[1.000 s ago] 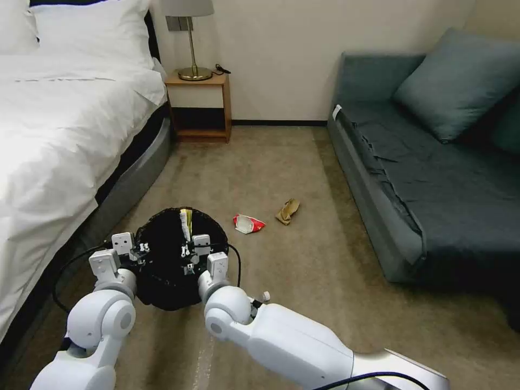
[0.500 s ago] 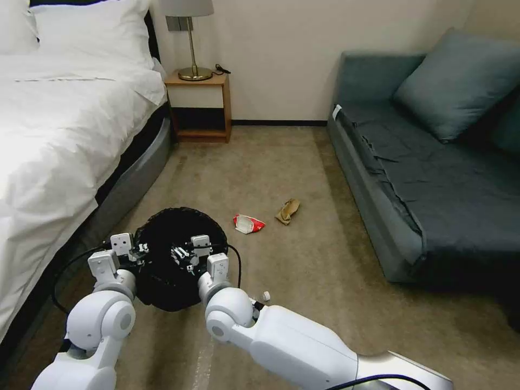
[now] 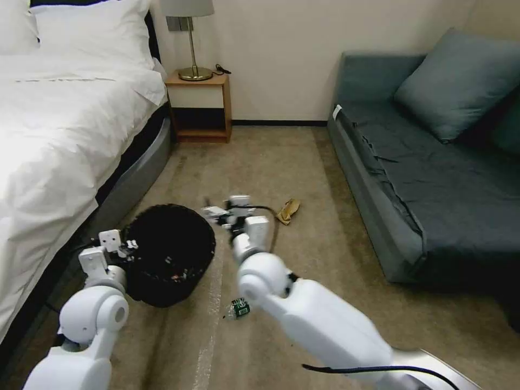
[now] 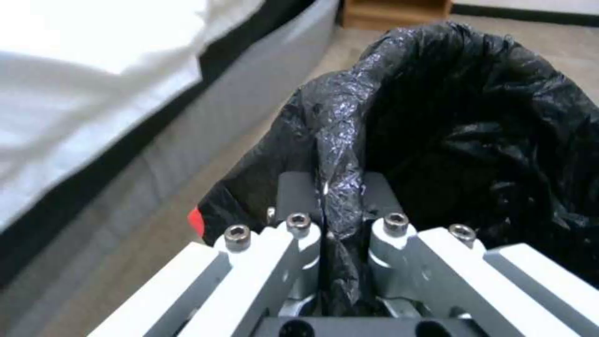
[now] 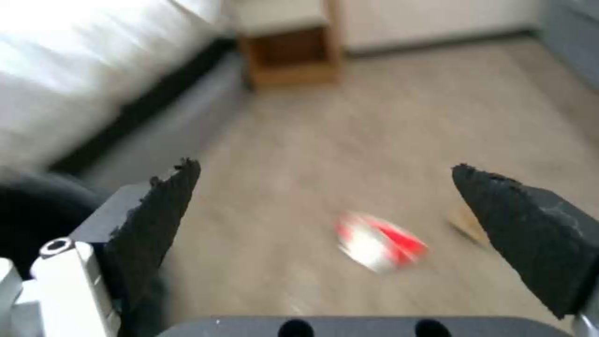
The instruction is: Pick up the trash bin, then pick up the garbage on the floor and place it into the trash bin.
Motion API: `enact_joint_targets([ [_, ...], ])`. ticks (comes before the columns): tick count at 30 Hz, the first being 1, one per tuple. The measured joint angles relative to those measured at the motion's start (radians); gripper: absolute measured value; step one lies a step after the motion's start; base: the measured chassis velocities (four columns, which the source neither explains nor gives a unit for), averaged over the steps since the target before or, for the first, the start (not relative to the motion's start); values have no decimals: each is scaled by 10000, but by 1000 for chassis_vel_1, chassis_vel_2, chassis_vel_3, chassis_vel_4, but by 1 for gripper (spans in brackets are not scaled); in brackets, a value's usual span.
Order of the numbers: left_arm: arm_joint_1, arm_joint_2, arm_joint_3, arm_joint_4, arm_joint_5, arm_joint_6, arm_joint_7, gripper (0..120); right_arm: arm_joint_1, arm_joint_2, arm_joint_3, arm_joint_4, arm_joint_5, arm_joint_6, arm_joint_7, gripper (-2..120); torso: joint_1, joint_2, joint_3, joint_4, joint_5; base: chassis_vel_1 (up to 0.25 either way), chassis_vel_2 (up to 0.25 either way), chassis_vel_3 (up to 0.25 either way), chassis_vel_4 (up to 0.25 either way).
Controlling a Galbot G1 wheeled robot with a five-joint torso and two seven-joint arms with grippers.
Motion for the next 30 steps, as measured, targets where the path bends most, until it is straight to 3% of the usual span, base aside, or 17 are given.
enact_joint_targets([
  [4,-141,83,-151,198,2,-99,3,4,-1054,-355,375,62,63,-493,148,100,0,0,0,0,0,0,0,0,0],
  [7,-189,121,-192,312,7,-151,3,4,-1761,-648,403,-198,-557,-336,-374,100,-1,-1,0,1,2,0,0,0,0],
  [11,-190,119,-197,329,9,-156,4,4,-2076,-2090,-357,-1376,-2665,1645,-3260,100,-1,-1,0,-1,0,0,0,0,0],
  [12,-190,119,-197,329,9,-156,4,4,-2076,-2090,-357,-1376,-2665,1645,-3260,100,-1,-1,0,-1,0,0,0,0,0],
  [15,-56,-9,-190,260,40,-157,20,4,-1288,-2833,-1289,-2826,-4550,4079,-6059,100,0,0,0,-3,-1,0,0,0,0],
  [16,-56,-9,-190,260,40,-157,20,4,-1288,-2833,-1289,-2826,-4550,4079,-6059,100,0,0,0,-3,-1,0,0,0,0],
  [18,56,-89,-180,186,80,-157,16,4,-692,-2907,-1843,-3488,-5272,5004,-7147,100,0,0,0,2,0,0,0,0,0],
  [21,152,-172,-172,111,134,-157,2,4,248,-2858,-3032,-4352,-5901,5811,-8020,100,0,-1,0,4,0,0,0,0,0],
  [30,315,-334,-215,-28,209,-158,-24,4,1900,-2360,-5379,-6847,-7342,7006,-9103,100,-1,0,0,1,-4,0,0,0,0],
])
